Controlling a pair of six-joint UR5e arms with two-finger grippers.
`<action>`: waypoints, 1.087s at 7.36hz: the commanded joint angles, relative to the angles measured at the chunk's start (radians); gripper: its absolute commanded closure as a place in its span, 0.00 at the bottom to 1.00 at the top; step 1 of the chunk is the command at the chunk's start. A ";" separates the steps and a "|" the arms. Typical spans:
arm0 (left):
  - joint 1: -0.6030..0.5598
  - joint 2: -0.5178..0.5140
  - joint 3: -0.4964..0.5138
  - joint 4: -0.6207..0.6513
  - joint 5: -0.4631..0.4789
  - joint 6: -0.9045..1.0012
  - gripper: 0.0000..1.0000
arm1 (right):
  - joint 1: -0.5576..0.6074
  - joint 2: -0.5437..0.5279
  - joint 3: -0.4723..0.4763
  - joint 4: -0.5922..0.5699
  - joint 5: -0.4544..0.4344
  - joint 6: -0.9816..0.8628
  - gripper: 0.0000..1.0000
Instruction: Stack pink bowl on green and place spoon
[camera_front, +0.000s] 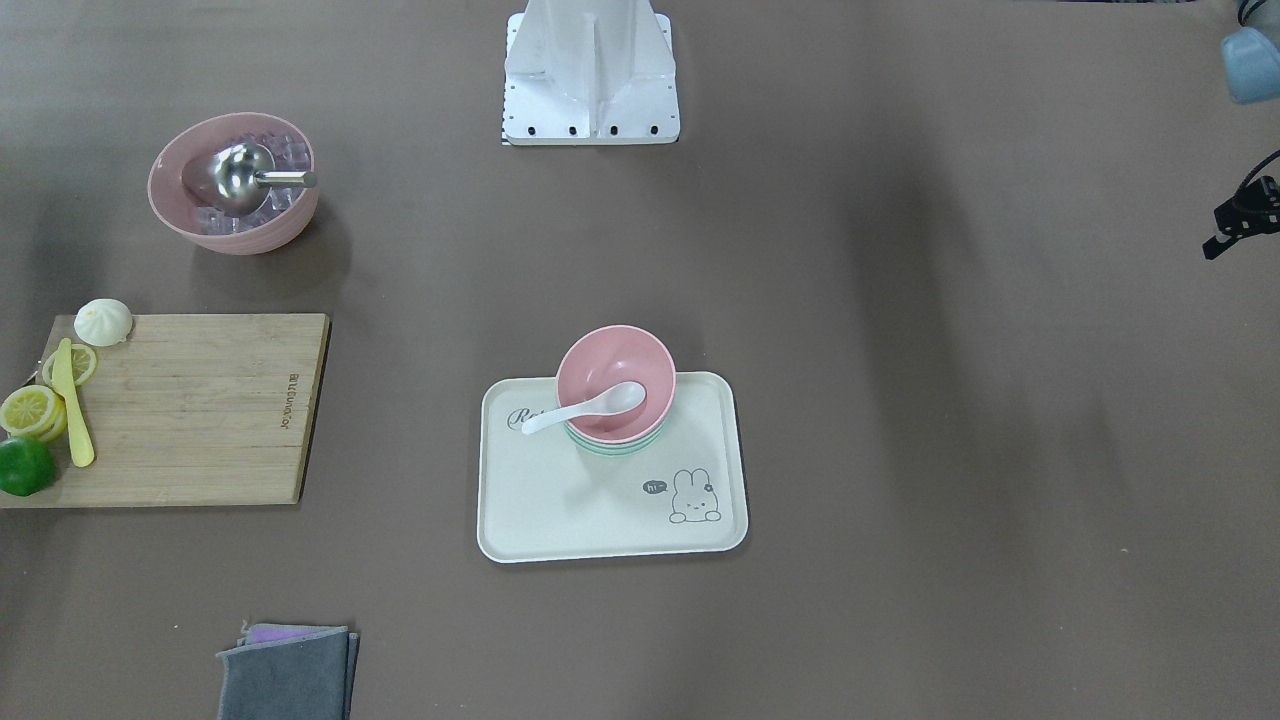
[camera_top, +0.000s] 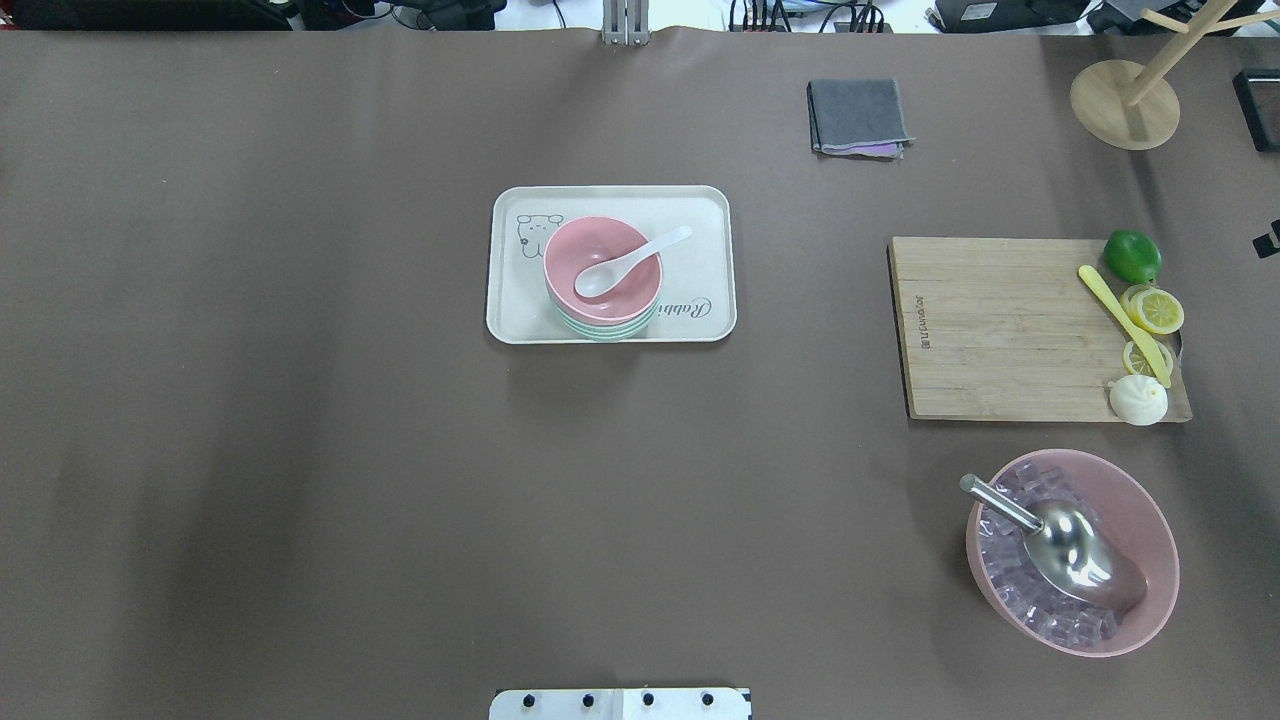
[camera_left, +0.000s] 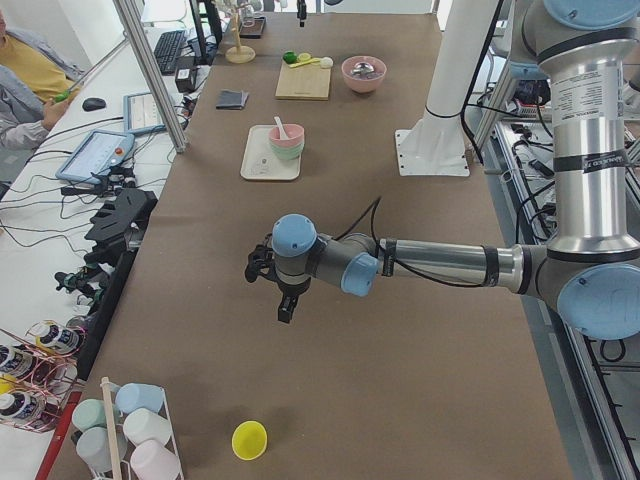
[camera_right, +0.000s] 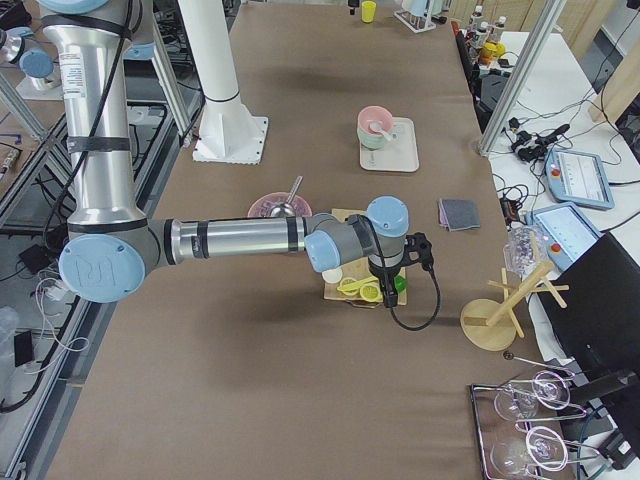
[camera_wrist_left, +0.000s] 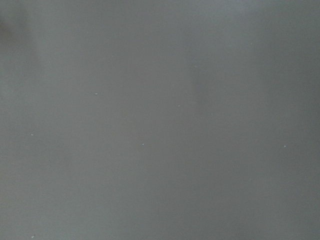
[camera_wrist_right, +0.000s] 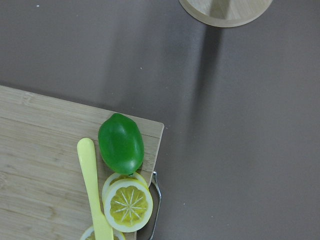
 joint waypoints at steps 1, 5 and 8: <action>-0.001 0.002 -0.003 -0.003 0.002 -0.003 0.01 | 0.013 -0.005 0.016 0.002 0.001 0.000 0.00; -0.003 0.003 -0.022 -0.034 0.003 -0.005 0.02 | 0.024 -0.009 0.019 -0.001 0.000 -0.001 0.00; 0.000 -0.006 -0.009 -0.032 0.038 -0.006 0.02 | 0.024 -0.011 0.017 -0.001 -0.006 -0.003 0.00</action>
